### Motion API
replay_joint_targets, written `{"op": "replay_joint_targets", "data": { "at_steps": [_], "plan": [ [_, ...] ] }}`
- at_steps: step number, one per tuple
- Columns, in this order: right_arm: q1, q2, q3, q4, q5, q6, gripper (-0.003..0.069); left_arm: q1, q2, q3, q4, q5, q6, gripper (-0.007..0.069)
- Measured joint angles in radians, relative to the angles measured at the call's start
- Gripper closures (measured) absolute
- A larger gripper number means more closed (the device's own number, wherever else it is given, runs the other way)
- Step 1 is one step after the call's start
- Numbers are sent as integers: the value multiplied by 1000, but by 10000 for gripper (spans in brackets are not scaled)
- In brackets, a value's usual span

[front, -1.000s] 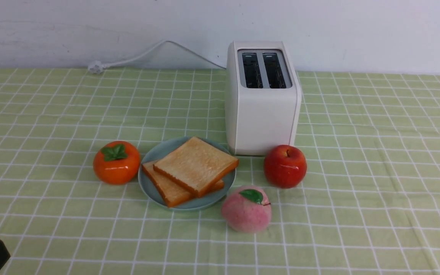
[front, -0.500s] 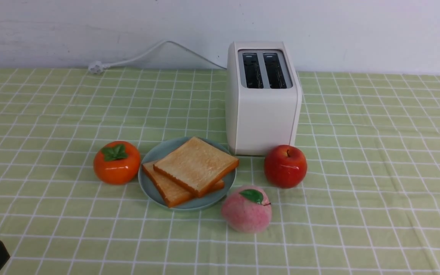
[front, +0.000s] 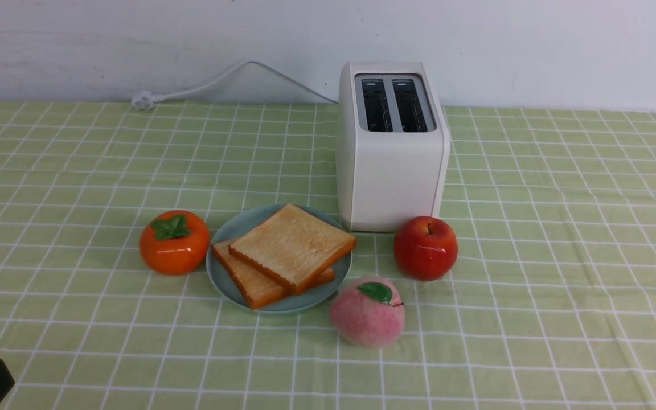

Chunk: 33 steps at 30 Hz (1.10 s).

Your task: Take toasted bread from bread machine on green coffee tablecloth place on plate.

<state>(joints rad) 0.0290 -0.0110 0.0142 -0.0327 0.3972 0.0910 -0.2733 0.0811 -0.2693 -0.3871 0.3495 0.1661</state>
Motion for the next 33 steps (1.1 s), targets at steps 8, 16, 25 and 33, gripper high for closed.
{"op": "replay_joint_targets", "data": {
  "at_steps": [8,16,25,33],
  "plan": [
    [0,0,0,-1,0,0,662,1,-28,44,31,-49,0,606],
    [0,0,0,-1,0,0,658,127,-91,221,43,-107,-47,637],
    [0,0,0,-1,0,0,653,192,-91,299,7,57,-38,637],
    [0,0,0,-1,0,0,643,192,-91,299,3,55,-38,637]
  ]
}}
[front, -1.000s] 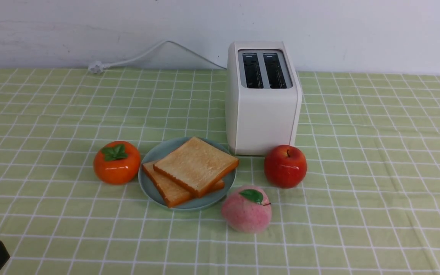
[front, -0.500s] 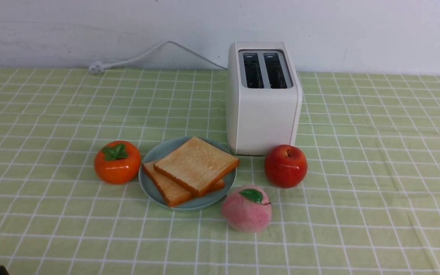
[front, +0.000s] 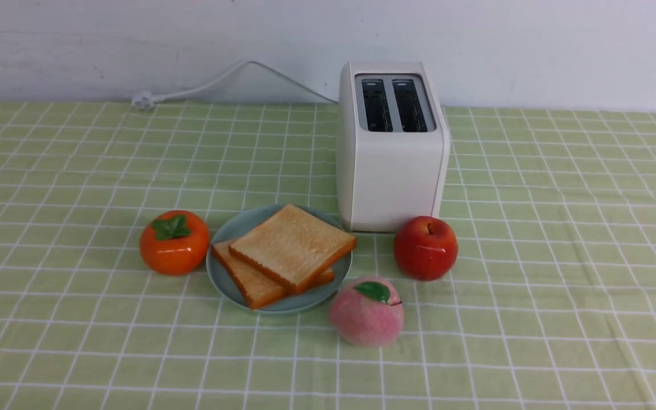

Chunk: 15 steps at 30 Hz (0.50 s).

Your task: Take toasted bread from bread machine on green coffee tablecloth place on plate.

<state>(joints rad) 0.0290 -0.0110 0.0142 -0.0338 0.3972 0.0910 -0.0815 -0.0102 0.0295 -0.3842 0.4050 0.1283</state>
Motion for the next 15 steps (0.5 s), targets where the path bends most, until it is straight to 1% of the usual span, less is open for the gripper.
{"op": "replay_joint_targets", "data": {
  "at_steps": [15],
  "plan": [
    [0,0,0,0,0,0,622,0,0,0,-1,-3,1,637]
  ]
}}
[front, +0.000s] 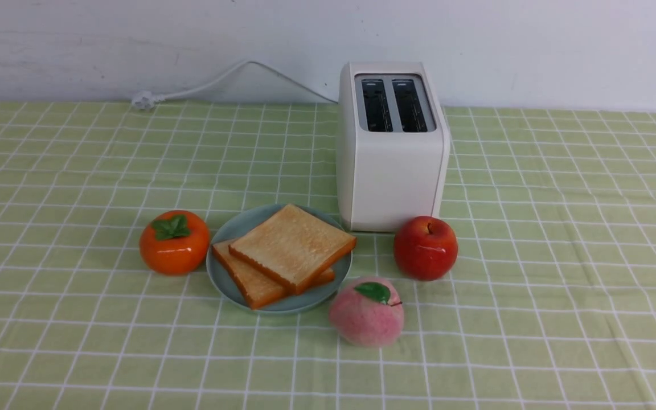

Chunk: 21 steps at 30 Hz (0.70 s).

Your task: Take toasted bread from bread machine on green coffee tablecloth place on plate.

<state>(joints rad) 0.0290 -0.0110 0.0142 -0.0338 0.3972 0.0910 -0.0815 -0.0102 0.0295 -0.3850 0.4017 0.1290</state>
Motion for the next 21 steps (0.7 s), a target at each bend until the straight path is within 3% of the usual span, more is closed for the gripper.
{"op": "replay_joint_targets", "data": {
  "at_steps": [21],
  "plan": [
    [0,0,0,0,0,0,592,0,0,0,0,0,0,627]
  ]
}}
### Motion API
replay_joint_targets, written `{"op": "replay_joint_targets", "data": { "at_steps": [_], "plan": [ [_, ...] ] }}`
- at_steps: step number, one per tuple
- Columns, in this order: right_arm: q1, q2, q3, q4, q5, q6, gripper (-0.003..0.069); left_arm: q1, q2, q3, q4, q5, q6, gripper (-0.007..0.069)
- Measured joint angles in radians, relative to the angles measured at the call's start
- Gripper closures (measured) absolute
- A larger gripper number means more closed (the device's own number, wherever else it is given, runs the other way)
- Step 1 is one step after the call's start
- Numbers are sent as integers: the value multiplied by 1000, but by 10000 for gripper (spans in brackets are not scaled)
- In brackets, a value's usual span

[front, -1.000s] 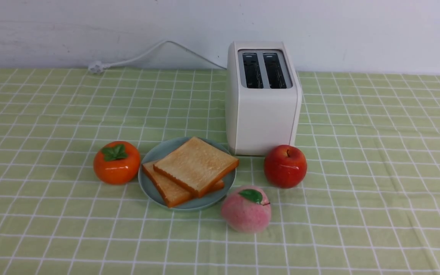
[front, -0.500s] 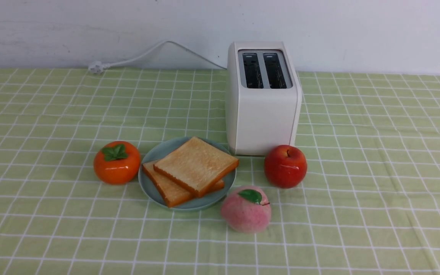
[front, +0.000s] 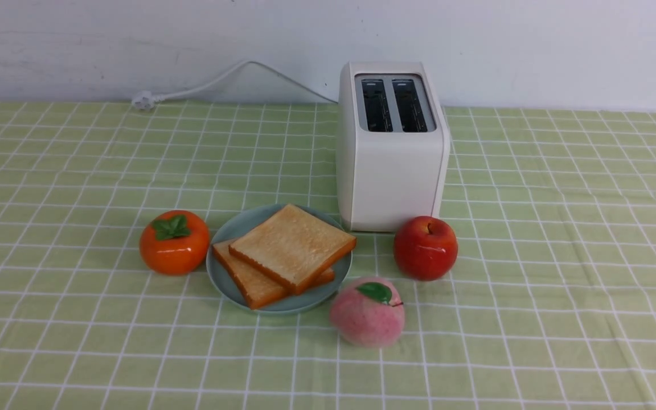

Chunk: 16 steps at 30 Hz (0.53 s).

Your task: Take toasted bread from bread machine on green coffee tablecloth place on plate.

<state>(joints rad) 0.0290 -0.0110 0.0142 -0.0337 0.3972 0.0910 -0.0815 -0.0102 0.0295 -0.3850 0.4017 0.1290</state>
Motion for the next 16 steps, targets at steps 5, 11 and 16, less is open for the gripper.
{"op": "replay_joint_targets", "data": {
  "at_steps": [5,11,16],
  "plan": [
    [0,0,0,0,0,0,585,0,0,0,0,0,0,625],
    [0,0,0,0,0,0,585,0,0,0,0,0,0,620],
    [0,0,1,0,0,0,578,0,0,0,0,0,0,620]
  ]
}}
